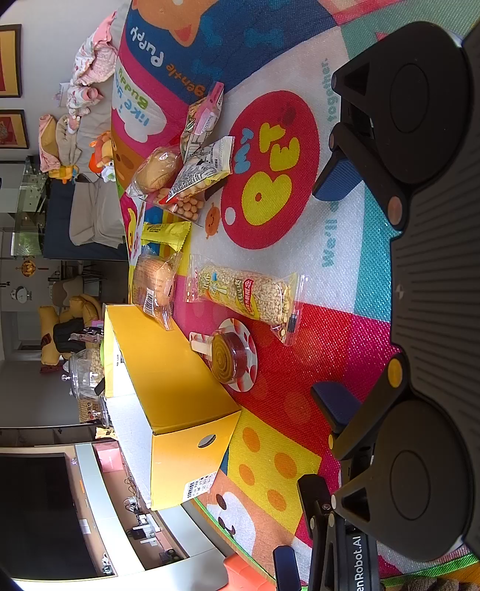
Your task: Organize objects
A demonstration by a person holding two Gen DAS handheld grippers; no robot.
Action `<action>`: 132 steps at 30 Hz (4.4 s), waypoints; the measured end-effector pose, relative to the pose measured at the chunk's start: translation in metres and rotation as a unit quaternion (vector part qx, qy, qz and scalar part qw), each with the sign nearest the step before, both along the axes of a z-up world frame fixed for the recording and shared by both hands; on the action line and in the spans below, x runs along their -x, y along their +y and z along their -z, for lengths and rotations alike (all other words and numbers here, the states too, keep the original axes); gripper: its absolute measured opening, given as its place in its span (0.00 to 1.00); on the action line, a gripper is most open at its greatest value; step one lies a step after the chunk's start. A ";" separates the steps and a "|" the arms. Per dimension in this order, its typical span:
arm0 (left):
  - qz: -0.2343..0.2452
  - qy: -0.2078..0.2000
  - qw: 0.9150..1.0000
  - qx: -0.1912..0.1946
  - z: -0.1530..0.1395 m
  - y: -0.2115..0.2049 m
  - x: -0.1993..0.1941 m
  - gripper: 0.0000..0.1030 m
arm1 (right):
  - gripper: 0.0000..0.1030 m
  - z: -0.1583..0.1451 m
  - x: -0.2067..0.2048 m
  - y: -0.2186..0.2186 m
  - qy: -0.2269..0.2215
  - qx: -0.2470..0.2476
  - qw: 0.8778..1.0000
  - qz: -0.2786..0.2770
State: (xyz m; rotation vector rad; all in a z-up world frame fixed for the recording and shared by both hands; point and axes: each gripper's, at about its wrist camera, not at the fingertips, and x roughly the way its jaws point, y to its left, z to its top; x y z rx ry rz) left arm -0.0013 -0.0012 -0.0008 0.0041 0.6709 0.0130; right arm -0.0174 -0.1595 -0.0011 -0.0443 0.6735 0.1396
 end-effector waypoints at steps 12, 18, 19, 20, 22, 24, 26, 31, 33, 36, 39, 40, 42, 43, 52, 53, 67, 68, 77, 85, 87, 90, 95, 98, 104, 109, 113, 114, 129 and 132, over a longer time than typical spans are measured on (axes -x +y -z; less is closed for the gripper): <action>0.000 0.000 1.000 0.000 0.000 0.000 0.000 0.97 | 1.00 0.000 0.000 0.000 0.000 0.000 1.000 0.000; 0.000 0.000 1.000 0.000 0.000 0.000 0.000 0.97 | 1.00 0.000 0.000 0.000 0.000 0.000 1.000 0.000; 0.000 0.000 1.000 0.000 0.000 0.000 0.000 0.97 | 1.00 0.000 0.000 0.000 0.000 0.000 1.000 0.000; 0.000 0.000 1.000 0.000 0.000 0.000 0.000 0.97 | 1.00 0.000 0.000 0.000 0.000 0.000 1.000 0.000; 0.000 0.000 1.000 0.001 0.000 0.000 0.000 0.97 | 1.00 0.000 0.000 0.001 0.000 0.000 1.000 0.000; 0.000 0.000 1.000 0.001 0.000 0.000 0.000 0.97 | 1.00 0.000 0.000 0.000 0.000 0.000 1.000 0.000; 0.000 0.000 1.000 0.001 0.000 0.000 0.000 0.97 | 1.00 0.000 0.000 0.001 0.000 0.000 1.000 0.000; 0.000 0.000 1.000 0.001 0.000 0.000 0.000 0.97 | 1.00 0.000 0.000 0.001 0.000 0.000 1.000 0.000; 0.000 0.000 1.000 0.001 0.000 0.000 0.000 0.97 | 1.00 0.000 0.000 0.000 0.000 0.000 1.000 0.000; 0.000 0.000 1.000 0.001 0.000 0.000 0.000 0.97 | 1.00 0.000 0.000 0.000 0.000 0.000 1.000 0.000; 0.000 0.000 1.000 0.001 0.000 0.000 0.000 0.97 | 1.00 0.000 0.000 0.000 0.000 0.000 1.000 0.000; 0.000 0.000 1.000 0.001 0.000 0.000 0.000 0.97 | 1.00 0.000 0.000 0.000 0.000 0.000 1.000 0.000; 0.000 0.000 1.000 -0.002 0.000 -0.001 0.000 0.97 | 1.00 0.000 0.000 0.000 0.000 0.000 1.000 0.000; 0.000 0.000 1.000 -0.003 0.000 -0.001 0.000 0.97 | 1.00 0.000 0.000 0.000 0.000 0.000 1.000 0.000; 0.000 -0.001 1.000 0.000 -0.001 -0.005 0.000 0.97 | 1.00 0.000 0.000 0.000 0.000 -0.001 1.000 0.000; 0.000 -0.001 1.000 -0.001 -0.001 -0.003 0.000 0.97 | 1.00 0.000 0.000 0.000 0.000 -0.001 1.000 0.000; 0.000 0.000 1.000 -0.004 -0.001 -0.005 -0.001 0.97 | 1.00 0.000 -0.001 0.001 0.000 0.002 1.000 -0.001; -0.001 0.001 1.000 -0.003 -0.001 -0.004 -0.001 0.97 | 1.00 0.000 0.000 0.002 0.001 0.001 1.000 -0.001; 0.013 0.010 1.000 0.002 -0.001 0.000 -0.005 0.97 | 1.00 -0.009 -0.012 -0.008 0.055 -0.006 0.998 -0.033; 0.019 0.098 0.995 0.027 -0.032 0.028 -0.005 0.95 | 1.00 -0.018 -0.023 0.004 0.142 0.013 0.990 0.025; 0.004 0.129 0.991 0.035 -0.052 0.041 0.000 0.95 | 1.00 -0.022 -0.034 0.004 0.178 0.018 0.984 0.027; -0.005 0.167 0.985 0.046 -0.088 0.057 0.005 0.95 | 1.00 -0.028 -0.055 0.002 0.262 0.012 0.964 0.040; -0.013 0.172 0.983 0.060 -0.144 0.083 0.000 0.95 | 1.00 -0.084 -0.039 0.002 0.288 -0.021 0.956 0.050; -0.003 0.172 0.984 0.050 -0.167 0.094 -0.013 0.95 | 1.00 -0.157 -0.010 0.000 0.232 -0.019 0.970 0.069; 0.001 0.201 0.977 0.064 -0.205 0.105 -0.047 0.95 | 1.00 -0.291 0.036 -0.019 0.086 0.037 0.990 0.108; 0.015 0.212 0.974 0.074 -0.217 0.099 -0.075 0.95 | 1.00 -0.328 0.018 -0.051 0.146 0.031 0.983 0.105; -0.003 0.230 0.970 0.078 -0.207 0.093 -0.106 0.94 | 1.00 -0.332 0.010 -0.056 0.139 0.042 0.985 0.090; -0.011 0.236 0.968 0.085 -0.203 0.094 -0.117 0.92 | 1.00 -0.330 0.005 -0.056 0.142 0.037 0.986 0.083; -0.085 0.340 0.936 0.018 -0.070 0.086 -0.257 0.72 | 0.98 -0.188 -0.071 -0.037 0.258 -0.018 0.965 -0.034; -0.099 0.364 0.925 0.050 -0.053 0.087 -0.261 0.16 | 0.96 -0.170 -0.079 -0.039 0.263 0.000 0.964 -0.048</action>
